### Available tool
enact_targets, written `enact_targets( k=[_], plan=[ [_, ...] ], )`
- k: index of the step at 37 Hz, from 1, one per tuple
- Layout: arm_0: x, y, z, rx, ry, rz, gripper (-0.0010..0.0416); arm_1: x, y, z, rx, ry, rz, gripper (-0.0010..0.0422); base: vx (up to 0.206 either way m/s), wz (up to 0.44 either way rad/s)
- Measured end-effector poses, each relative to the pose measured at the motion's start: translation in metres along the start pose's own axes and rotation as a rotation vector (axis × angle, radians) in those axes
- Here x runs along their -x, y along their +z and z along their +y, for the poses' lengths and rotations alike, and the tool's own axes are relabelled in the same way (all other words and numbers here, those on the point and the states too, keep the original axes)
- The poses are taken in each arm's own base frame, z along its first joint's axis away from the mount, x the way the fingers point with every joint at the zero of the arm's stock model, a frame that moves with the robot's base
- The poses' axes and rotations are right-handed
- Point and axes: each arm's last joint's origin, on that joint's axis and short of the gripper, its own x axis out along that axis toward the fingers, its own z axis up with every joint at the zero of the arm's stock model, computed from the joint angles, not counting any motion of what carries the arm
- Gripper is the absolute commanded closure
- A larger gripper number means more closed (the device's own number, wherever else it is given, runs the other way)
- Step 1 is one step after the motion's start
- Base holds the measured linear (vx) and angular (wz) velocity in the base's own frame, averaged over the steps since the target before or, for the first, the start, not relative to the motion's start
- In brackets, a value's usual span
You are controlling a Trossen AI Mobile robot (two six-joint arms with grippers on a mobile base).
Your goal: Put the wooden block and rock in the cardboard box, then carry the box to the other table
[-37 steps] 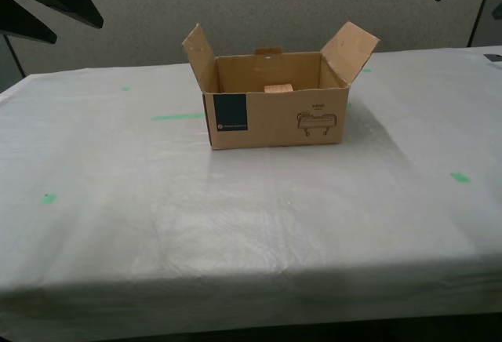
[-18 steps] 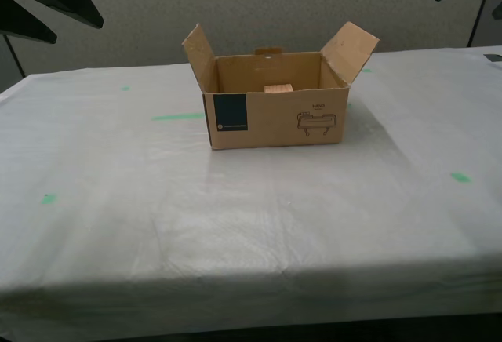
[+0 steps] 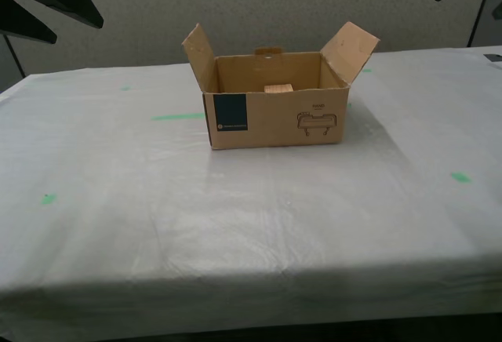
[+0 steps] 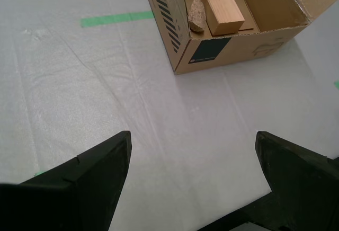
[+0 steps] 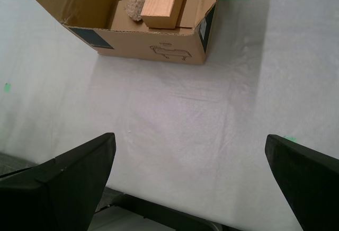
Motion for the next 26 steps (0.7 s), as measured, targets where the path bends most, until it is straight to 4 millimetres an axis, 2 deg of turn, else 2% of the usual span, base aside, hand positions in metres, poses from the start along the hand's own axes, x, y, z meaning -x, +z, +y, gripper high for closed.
enact_targets(
  k=[26],
  plan=[
    [0.0000,0.0000,-0.0001,-0.001,0.000,0.000,0.0012,0.0000,0.0000,0.0000,0.000,0.000,0.000,0.0094,0.000,0.000]
  ],
)
